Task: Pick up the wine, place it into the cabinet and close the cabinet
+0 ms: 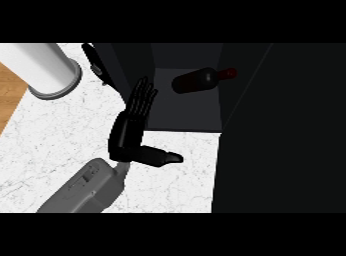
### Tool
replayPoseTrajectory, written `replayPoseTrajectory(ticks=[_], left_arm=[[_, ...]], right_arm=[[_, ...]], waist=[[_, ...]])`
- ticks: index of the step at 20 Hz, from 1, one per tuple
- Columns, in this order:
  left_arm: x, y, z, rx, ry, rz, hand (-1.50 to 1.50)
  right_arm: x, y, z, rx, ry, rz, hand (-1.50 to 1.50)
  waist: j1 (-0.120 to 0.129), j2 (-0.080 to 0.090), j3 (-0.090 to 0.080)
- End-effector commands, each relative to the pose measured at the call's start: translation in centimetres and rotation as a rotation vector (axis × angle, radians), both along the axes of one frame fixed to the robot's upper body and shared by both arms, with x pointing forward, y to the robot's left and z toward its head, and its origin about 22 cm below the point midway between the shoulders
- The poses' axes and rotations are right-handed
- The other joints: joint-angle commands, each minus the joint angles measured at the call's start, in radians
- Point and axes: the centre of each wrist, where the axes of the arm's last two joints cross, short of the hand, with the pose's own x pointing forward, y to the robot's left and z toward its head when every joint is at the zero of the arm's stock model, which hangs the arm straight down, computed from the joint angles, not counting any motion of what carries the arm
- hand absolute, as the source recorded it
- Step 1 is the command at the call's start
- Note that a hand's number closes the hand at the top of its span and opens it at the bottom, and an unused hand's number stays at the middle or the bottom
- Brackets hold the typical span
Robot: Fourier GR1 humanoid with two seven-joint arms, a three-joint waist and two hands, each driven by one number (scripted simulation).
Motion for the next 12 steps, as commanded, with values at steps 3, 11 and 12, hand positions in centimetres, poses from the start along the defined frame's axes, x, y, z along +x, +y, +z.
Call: replayPoseTrajectory(ticks=[3, 11, 12], left_arm=[[-6.6, 1.4, 3.9, -0.023, -0.003, 0.007, -1.50], [-10.4, 3.9, 5.3, -0.027, -0.012, 0.061, -1.50], [-9.1, 5.0, 5.8, -0.025, -0.038, 0.081, -1.50]], right_arm=[[-1.0, 0.1, 1.0, -0.022, -0.023, 0.017, -1.50], [0.8, 0.7, 0.4, -0.217, -0.007, 0.161, 1.50], [0.7, 0.6, 0.2, -0.236, 0.009, 0.218, 1.50]], waist=[[-0.014, 0.004, 0.000], [-0.018, 0.010, 0.000], [-0.022, 0.011, 0.000]])
